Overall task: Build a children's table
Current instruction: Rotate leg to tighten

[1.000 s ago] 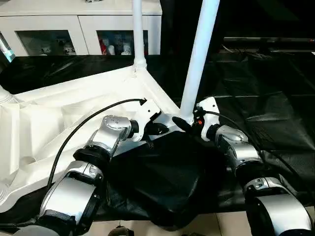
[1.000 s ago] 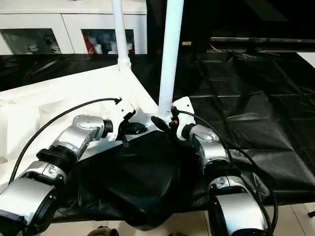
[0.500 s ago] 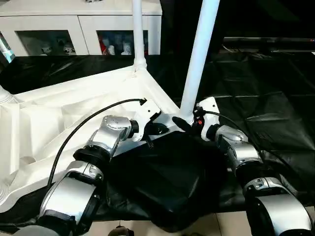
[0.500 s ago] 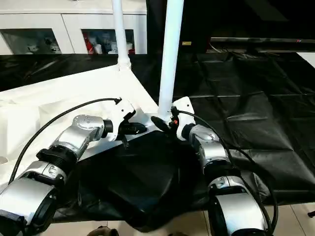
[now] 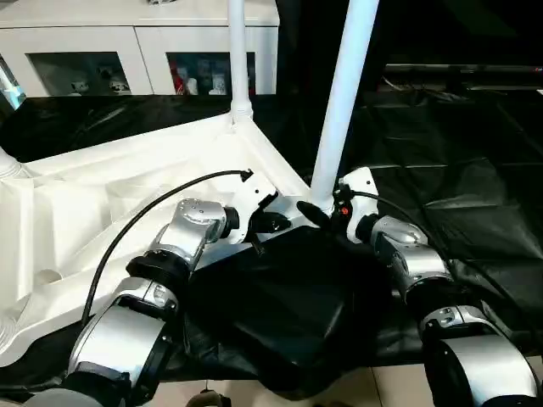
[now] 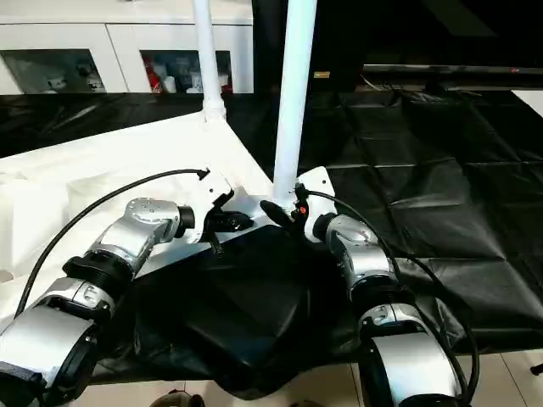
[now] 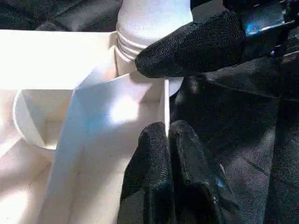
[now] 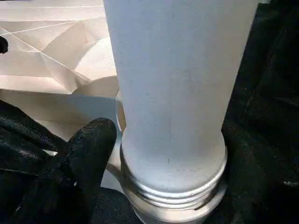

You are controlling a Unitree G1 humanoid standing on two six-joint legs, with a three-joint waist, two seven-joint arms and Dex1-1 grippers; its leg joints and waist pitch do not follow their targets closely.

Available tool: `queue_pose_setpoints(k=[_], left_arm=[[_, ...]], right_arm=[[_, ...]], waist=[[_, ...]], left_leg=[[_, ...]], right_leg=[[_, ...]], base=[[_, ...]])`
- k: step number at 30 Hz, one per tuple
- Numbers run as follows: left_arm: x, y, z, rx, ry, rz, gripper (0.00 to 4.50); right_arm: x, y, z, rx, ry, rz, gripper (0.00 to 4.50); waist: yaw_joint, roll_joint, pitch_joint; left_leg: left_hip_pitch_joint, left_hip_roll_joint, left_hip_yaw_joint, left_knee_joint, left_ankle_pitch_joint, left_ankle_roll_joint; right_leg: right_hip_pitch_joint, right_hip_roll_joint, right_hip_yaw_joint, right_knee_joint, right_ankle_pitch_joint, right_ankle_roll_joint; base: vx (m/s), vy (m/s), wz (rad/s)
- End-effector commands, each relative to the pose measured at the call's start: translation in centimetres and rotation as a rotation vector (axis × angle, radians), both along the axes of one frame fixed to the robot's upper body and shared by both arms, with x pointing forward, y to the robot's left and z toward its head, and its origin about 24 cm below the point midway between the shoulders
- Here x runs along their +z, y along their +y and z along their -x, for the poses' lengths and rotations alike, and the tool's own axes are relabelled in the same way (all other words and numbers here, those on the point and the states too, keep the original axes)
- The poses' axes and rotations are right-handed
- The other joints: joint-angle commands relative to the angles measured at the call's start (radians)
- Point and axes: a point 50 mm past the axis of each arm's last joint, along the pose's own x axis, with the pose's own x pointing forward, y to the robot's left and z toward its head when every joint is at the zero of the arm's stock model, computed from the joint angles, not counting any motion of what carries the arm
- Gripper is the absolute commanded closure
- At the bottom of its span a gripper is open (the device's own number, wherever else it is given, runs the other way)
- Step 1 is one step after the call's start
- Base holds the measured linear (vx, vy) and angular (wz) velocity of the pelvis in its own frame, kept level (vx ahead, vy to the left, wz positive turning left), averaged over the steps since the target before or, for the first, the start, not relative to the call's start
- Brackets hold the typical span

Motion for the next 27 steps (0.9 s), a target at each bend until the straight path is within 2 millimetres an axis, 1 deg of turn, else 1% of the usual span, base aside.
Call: queue_pose_setpoints(k=[1,6,7,8,9,10,11,13,14,15,17,18,19,20,21,22,23,24,26,27], left_arm=[[2.2,-2.2,-0.3,-0.062,-0.099,0.068,4.5],[2.2,-2.2,-0.3,-0.062,-0.099,0.068,4.5],[2.1,-1.8,-0.1,-0.094,-0.092,0.068,4.5],[1.9,-0.4,0.7,-0.182,-0.06,0.07,4.5],[1.8,0.6,1.4,-0.247,-0.034,0.069,4.5],[1.8,0.6,1.4,-0.247,-0.034,0.069,4.5],[1.7,1.2,1.8,-0.289,-0.016,0.068,4.5],[1.6,1.5,2.0,-0.298,-0.013,0.069,4.5],[1.6,1.6,2.0,-0.293,-0.016,0.069,4.5],[1.6,1.6,2.0,-0.283,-0.024,0.07,4.5],[1.6,1.6,2.0,-0.277,-0.029,0.071,4.5],[1.6,1.6,2.0,-0.276,-0.031,0.072,4.5],[1.6,1.6,2.0,-0.276,-0.031,0.072,4.5],[1.3,2.0,2.5,-0.273,-0.032,0.06,4.5],[1.3,2.0,2.5,-0.273,-0.032,0.059,4.5],[1.1,2.3,2.7,-0.273,-0.034,0.046,4.5],[0.9,2.4,2.8,-0.268,-0.035,0.039,4.5],[0.7,2.6,2.8,-0.251,-0.054,0.018,4.5],[0.3,2.7,2.8,-0.221,-0.078,0.003,4.5],[0.1,2.7,2.9,-0.208,-0.082,0.004,4.5]], right_arm=[[-0.1,3.2,0.8,0.174,0.004,-0.006,0.88],[-0.1,3.2,0.8,0.174,0.004,-0.006,0.88],[0.0,2.7,1.0,0.237,0.002,-0.002,0.88],[0.2,1.4,1.9,0.365,-0.001,0.028,0.88],[0.3,0.5,2.5,0.456,0.004,0.05,0.88],[0.3,0.5,2.5,0.456,0.004,0.05,0.88],[0.3,0.0,3.0,0.511,0.01,0.064,0.88],[0.3,-0.2,3.1,0.521,0.007,0.069,0.88],[0.3,-0.1,3.1,0.513,0.003,0.068,0.88],[0.3,-0.1,3.0,0.495,-0.001,0.067,0.88],[0.2,-0.1,3.0,0.482,-0.004,0.066,0.88],[0.2,-0.1,3.0,0.479,-0.003,0.065,0.88],[0.2,-0.1,3.0,0.479,-0.003,0.065,0.88],[0.0,-0.1,3.5,0.472,-0.01,0.045,0.88],[0.0,-0.1,3.5,0.473,-0.01,0.045,0.88],[-0.1,-0.1,3.8,0.473,-0.012,0.04,0.88],[-0.2,-0.1,3.9,0.47,-0.015,0.038,0.88],[-0.3,-0.1,4.1,0.455,-0.022,0.032,0.88],[-0.4,-0.3,4.2,0.42,-0.03,0.016,0.88],[-0.5,-0.4,4.2,0.402,-0.033,0.006,0.88]], waist=[[0.001,-0.009,-0.08],[0.001,-0.009,-0.08],[0.001,-0.009,-0.08],[0.005,-0.007,-0.08],[0.009,-0.013,-0.081],[0.012,-0.012,-0.081],[0.01,-0.009,-0.084],[0.01,-0.007,-0.08],[0.011,-0.004,-0.077],[0.013,-0.003,-0.075],[0.015,-0.003,-0.073],[0.015,-0.004,-0.074],[0.015,-0.004,-0.074],[0.016,-0.002,-0.075],[0.015,-0.004,-0.077],[0.014,-0.004,-0.077],[0.015,-0.002,-0.079],[0.014,-0.004,-0.08],[0.015,-0.002,-0.078],[0.016,0.001,-0.076]], left_leg=[[0.028,0.032,-0.018,-0.063,-0.184,0.058],[0.027,0.032,-0.018,-0.063,-0.182,0.058],[0.027,0.032,-0.018,-0.063,-0.182,0.058],[0.027,0.031,-0.018,-0.062,-0.185,0.063],[0.02,0.034,-0.017,-0.06,-0.167,0.084],[0.019,0.035,-0.019,-0.059,-0.156,0.091],[0.021,0.037,-0.017,-0.058,-0.148,0.106],[0.023,0.037,-0.017,-0.06,-0.168,0.099],[0.03,0.037,-0.016,-0.061,-0.198,0.081],[0.036,0.04,-0.016,-0.064,-0.225,0.06],[0.037,0.04,-0.019,-0.069,-0.249,0.037],[0.037,0.04,-0.019,-0.07,-0.252,0.028],[0.037,0.04,-0.019,-0.07,-0.252,0.028],[0.035,0.041,-0.021,-0.072,-0.254,0.025],[0.032,0.042,-0.021,-0.073,-0.239,0.031],[0.029,0.041,-0.022,-0.073,-0.23,0.035],[0.03,0.04,-0.02,-0.071,-0.222,0.04],[0.029,0.038,-0.019,-0.069,-0.214,0.043],[0.03,0.038,-0.019,-0.069,-0.216,0.044],[0.032,0.038,-0.019,-0.07,-0.229,0.041]], right_leg=[[0.049,-0.083,0.044,-0.072,-0.178,-0.234],[0.049,-0.084,0.044,-0.072,-0.177,-0.235],[0.05,-0.084,0.044,-0.071,-0.176,-0.234],[0.052,-0.083,0.043,-0.071,-0.176,-0.234],[0.059,-0.082,0.043,-0.066,-0.14,-0.235],[0.059,-0.083,0.044,-0.062,-0.117,-0.236],[0.054,-0.082,0.044,-0.058,-0.089,-0.247],[0.05,-0.081,0.043,-0.063,-0.123,-0.247],[0.044,-0.082,0.043,-0.071,-0.181,-0.243],[0.039,-0.083,0.045,-0.076,-0.231,-0.238],[0.04,-0.084,0.044,-0.079,-0.275,-0.225],[0.04,-0.084,0.045,-0.078,-0.276,-0.219],[0.04,-0.084,0.045,-0.078,-0.276,-0.219],[0.042,-0.086,0.045,-0.076,-0.265,-0.214],[0.043,-0.086,0.046,-0.072,-0.234,-0.215],[0.044,-0.085,0.045,-0.07,-0.222,-0.215],[0.043,-0.085,0.046,-0.071,-0.205,-0.215],[0.045,-0.085,0.045,-0.069,-0.193,-0.22],[0.043,-0.085,0.046,-0.072,-0.203,-0.218],[0.04,-0.085,0.046,-0.075,-0.224,-0.212]], base=[[0.0,0.0,0.0],[0.0,0.0,0.0],[0.0,0.0,0.0],[0.0,0.0,0.0],[0.0,0.0,0.0],[0.0,0.0,0.0],[0.0,0.0,0.0],[0.0,0.0,0.0],[0.0,0.0,0.0],[0.0,0.0,0.0],[0.0,0.0,0.0],[0.0,0.0,0.0],[0.0,0.0,0.0],[0.0,0.0,0.0],[0.0,0.0,0.0],[0.0,0.0,0.0],[0.0,0.0,0.0],[0.0,0.0,0.0],[0.0,0.0,0.0],[0.0,0.0,0.0]])
